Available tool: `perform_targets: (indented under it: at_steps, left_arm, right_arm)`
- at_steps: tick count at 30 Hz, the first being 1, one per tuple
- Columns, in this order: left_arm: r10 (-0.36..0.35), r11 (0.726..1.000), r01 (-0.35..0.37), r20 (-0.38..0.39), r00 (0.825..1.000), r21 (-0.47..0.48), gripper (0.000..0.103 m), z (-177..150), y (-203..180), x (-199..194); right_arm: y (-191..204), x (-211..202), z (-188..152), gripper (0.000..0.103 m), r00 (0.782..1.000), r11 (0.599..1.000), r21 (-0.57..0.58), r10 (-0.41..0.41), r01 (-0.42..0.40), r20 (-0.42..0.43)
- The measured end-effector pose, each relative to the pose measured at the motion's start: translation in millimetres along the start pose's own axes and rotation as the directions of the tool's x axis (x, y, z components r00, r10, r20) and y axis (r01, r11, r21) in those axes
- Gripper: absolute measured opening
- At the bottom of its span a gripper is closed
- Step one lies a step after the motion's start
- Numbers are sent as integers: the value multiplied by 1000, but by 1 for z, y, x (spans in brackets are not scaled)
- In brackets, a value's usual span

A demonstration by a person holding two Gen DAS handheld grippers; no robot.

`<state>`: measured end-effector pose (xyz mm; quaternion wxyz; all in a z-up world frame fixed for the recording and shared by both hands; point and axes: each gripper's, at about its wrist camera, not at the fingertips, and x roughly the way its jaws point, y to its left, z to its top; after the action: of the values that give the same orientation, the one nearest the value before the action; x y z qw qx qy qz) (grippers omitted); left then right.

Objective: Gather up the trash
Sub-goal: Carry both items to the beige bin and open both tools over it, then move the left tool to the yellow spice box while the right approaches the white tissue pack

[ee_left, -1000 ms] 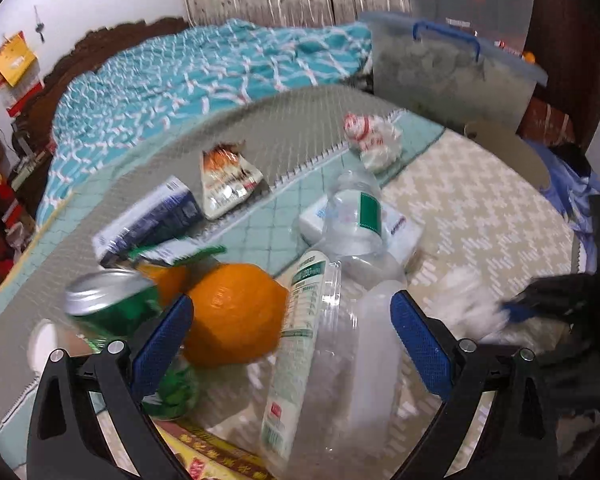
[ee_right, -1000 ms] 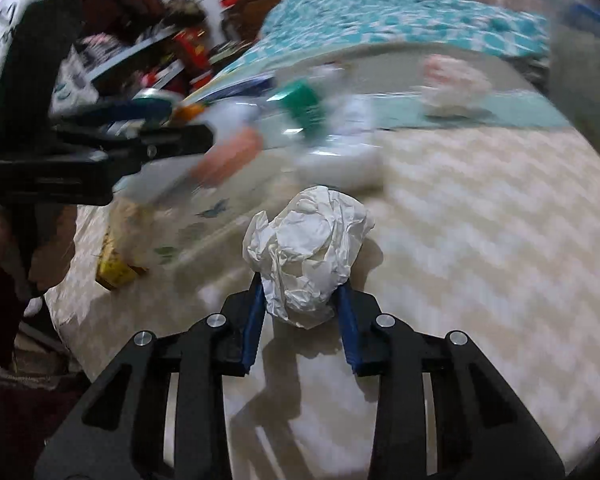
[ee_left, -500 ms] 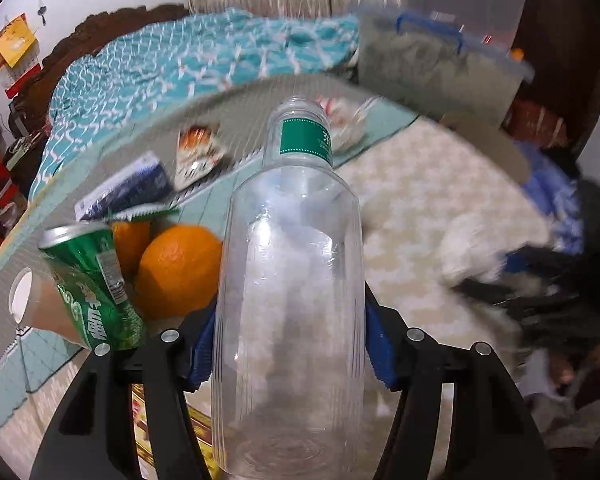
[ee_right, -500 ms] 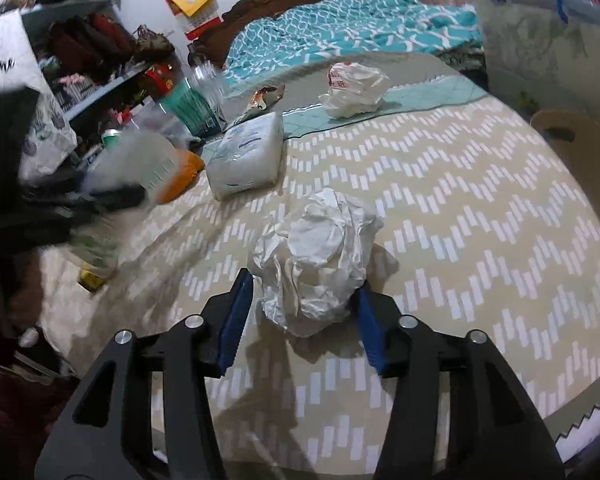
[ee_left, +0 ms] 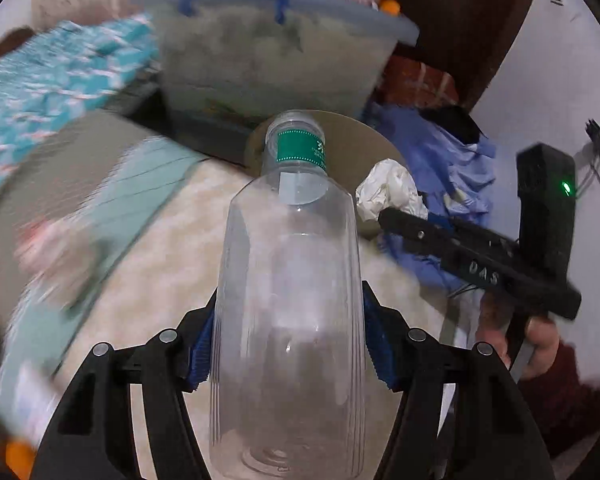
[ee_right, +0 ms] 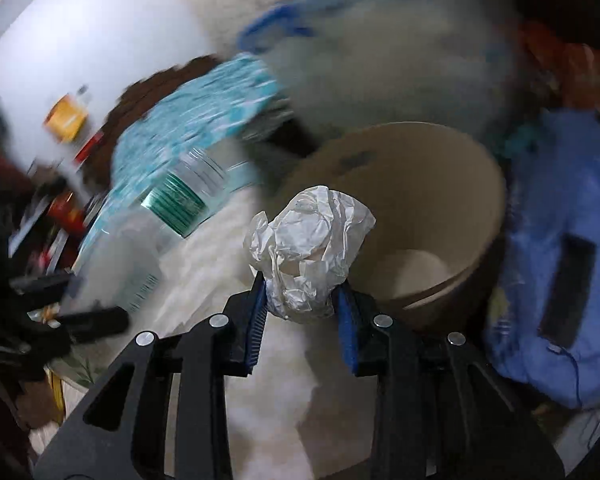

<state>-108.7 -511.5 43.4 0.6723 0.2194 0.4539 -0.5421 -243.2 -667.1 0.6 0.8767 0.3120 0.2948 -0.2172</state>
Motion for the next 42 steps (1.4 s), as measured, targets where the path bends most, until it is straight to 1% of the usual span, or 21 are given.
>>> perform_targets:
  at_steps: [2, 4, 5, 9, 13, 17, 20, 24, 25, 26, 27, 29, 30, 32, 34, 35, 36, 38, 39, 40, 42]
  left_arm:
    - [-11, 1000, 10, -15, 1000, -15, 61, 23, -1, 24]
    - [2, 1000, -3, -20, 1000, -31, 77, 37, -5, 38]
    - [24, 999, -24, -6, 1000, -39, 83, 41, -6, 39]
    - [68, 998, -67, 61, 996, -20, 87, 36, -15, 15]
    - [100, 995, -100, 161, 982, -6, 88, 6, -7, -40]
    - [102, 992, -83, 232, 967, -90, 88, -47, 26, -104]
    - [192, 972, -150, 250, 949, -179, 88, -98, 56, -145]
    - [373, 892, -287, 212, 903, -348, 88, -178, 98, -198]
    - [427, 848, -321, 185, 885, -422, 88, -207, 112, -217]
    - [451, 821, -333, 169, 876, -464, 88, -224, 120, -228]
    - [488, 770, -349, 140, 862, -535, 88, -249, 131, -242]
    - [530, 696, -372, 90, 843, -614, 88, -281, 144, -255]
    - [546, 650, -383, 52, 836, -657, 88, -300, 151, -259]
    - [535, 602, -368, 16, 845, -708, 88, -319, 159, -259]
    - [487, 584, -313, 14, 874, -749, 88, -335, 165, -250]
    - [472, 585, -302, 14, 881, -753, 88, -337, 166, -245]
    - [451, 589, -293, 5, 893, -753, 89, -335, 167, -236]
    - [421, 596, -287, -13, 907, -750, 90, -331, 171, -219]
    - [398, 613, -276, -12, 917, -740, 91, -323, 172, -209]
    - [394, 629, -279, -12, 919, -726, 91, -318, 172, -203]
    - [431, 628, -331, -40, 902, -704, 94, -303, 169, -189]
  right_arm:
    - [-10, 3, 4, 44, 1000, 999, 45, -22, 21, 7]
    - [-15, -1, 5, 55, 999, 996, 91, -30, 27, 28]
    - [-16, -7, 4, 59, 998, 994, 103, -31, 25, 52]
    - [-16, -27, 2, 64, 991, 994, 100, -46, 34, 125]
    - [-2, -41, -2, 64, 985, 996, 87, -20, 5, 173]
    - [30, -45, -11, 61, 984, 997, 23, 64, -69, 168]
    - [67, -39, -24, 55, 984, 990, -58, 135, -129, 115]
    - [132, -21, -53, 54, 972, 956, -178, 233, -233, -18]
    - [149, -16, -61, 54, 966, 943, -208, 254, -259, -52]
    - [163, -12, -68, 54, 959, 930, -234, 270, -282, -82]
    - [181, -8, -78, 55, 950, 913, -266, 288, -310, -119]
    - [212, -1, -98, 55, 933, 877, -322, 311, -356, -182]
    - [231, 1, -111, 56, 924, 854, -360, 317, -376, -212]
    - [258, 6, -132, 56, 919, 816, -428, 308, -389, -246]
    - [282, 11, -150, 60, 918, 786, -480, 290, -389, -269]
    - [290, 12, -155, 70, 922, 781, -495, 280, -380, -267]
    - [298, 14, -158, 77, 930, 779, -512, 263, -362, -257]
    - [306, 18, -158, 81, 946, 772, -548, 226, -321, -234]
    - [310, 21, -156, 83, 953, 771, -562, 209, -300, -221]
    - [313, 26, -151, 85, 967, 777, -577, 174, -252, -188]
    - [314, 40, -138, 95, 979, 793, -577, 121, -195, -164]
